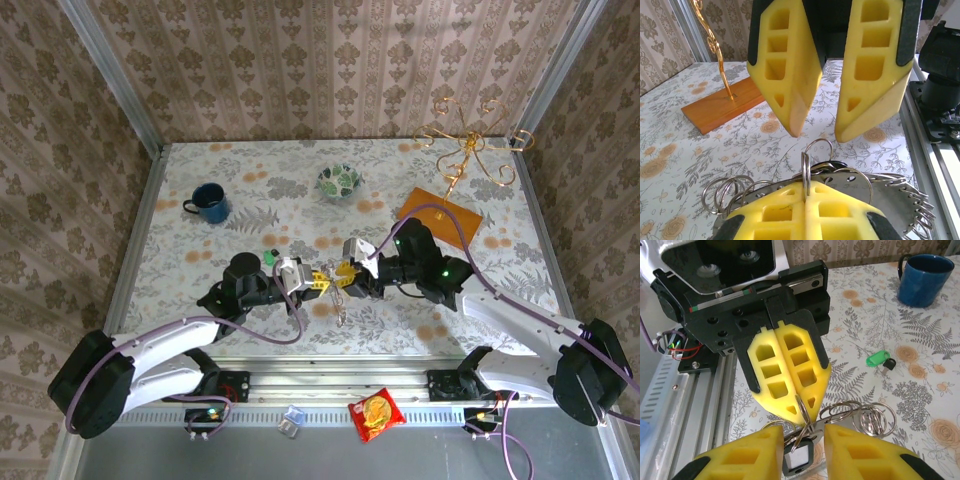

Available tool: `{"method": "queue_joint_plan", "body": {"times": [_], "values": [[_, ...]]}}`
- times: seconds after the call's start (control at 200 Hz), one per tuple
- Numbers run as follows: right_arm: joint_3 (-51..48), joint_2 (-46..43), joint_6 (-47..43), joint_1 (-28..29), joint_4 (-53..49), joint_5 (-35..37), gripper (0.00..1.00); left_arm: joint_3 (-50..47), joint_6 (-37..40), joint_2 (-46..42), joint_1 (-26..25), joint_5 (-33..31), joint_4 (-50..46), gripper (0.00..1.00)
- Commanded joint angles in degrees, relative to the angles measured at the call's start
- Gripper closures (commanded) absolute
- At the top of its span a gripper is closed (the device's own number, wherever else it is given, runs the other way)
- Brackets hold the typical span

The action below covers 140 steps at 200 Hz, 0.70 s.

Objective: Put the keys on the keyring

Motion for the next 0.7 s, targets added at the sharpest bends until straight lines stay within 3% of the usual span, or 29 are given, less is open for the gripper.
{"method": "queue_joint_plan", "body": {"times": [0.0,0.33,0.515,0.695], "values": [[-0.1,0.0,2.8,-0.2,0.3,0.7,0.73,-0.6,-0.8,0.2,0.0,0.9,3.3,1.00],[1.2,2.7,3.1,-0.1,-2.3,1.9,0.83,-0.7,-0.7,0.0,0.0,0.6,3.4,1.00],[1.0,2.4,3.2,-0.3,-2.8,3.2,1.00,-0.8,-0.7,-0.1,0.0,0.5,3.4,1.00],[0.7,5.0,4.3,-0.6,-2.8,5.1,1.00,-0.6,-0.9,-0.2,-0.4,0.7,4.8,1.00]]}}
